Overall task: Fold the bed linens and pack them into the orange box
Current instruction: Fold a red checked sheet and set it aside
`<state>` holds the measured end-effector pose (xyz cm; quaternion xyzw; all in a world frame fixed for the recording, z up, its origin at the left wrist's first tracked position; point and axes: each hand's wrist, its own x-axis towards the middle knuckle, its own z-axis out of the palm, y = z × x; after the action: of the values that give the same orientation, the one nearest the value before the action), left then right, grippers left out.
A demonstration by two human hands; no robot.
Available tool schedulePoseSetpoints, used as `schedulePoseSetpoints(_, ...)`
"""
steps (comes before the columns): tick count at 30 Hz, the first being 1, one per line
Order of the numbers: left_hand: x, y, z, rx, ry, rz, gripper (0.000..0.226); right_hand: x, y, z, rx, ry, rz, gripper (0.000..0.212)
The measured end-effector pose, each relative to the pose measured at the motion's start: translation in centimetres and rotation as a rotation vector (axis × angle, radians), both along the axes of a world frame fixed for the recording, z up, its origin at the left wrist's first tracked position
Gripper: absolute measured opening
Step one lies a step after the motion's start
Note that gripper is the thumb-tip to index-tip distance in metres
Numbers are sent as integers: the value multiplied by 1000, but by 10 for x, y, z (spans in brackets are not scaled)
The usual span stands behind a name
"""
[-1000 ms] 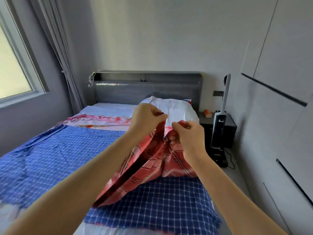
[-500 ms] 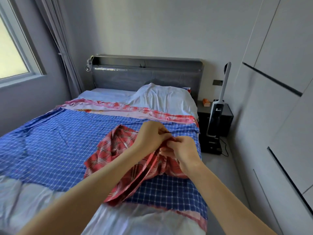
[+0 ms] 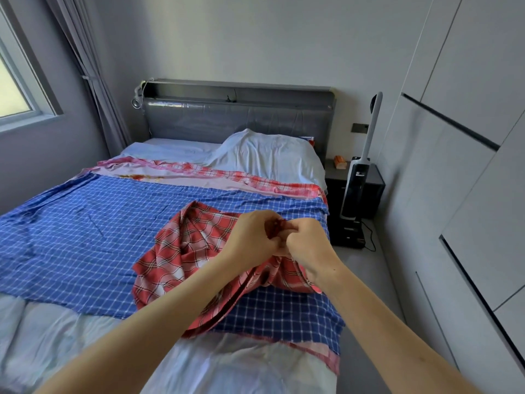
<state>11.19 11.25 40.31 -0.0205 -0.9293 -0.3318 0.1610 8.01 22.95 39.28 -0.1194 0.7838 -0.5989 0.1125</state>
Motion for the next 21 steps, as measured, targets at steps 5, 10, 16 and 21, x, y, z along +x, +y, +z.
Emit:
schedulePoseSetpoints(5, -3, -6, -8, 47, 3, 42, 14, -5, 9, 3, 181, 126, 139, 30)
schedulePoseSetpoints(10, -3, -12, -4, 27, -73, -12, 20, -10, 21, 8, 482, 449, 42, 16)
schedulePoseSetpoints(16, 8, -25, 35, 168, -16, 9, 14, -15, 15, 21, 264, 392, 400, 14)
schedulePoseSetpoints(21, 18, -43, 84, 401, 229, 26, 20, -16, -16, 72, 6, 581, 250, 21)
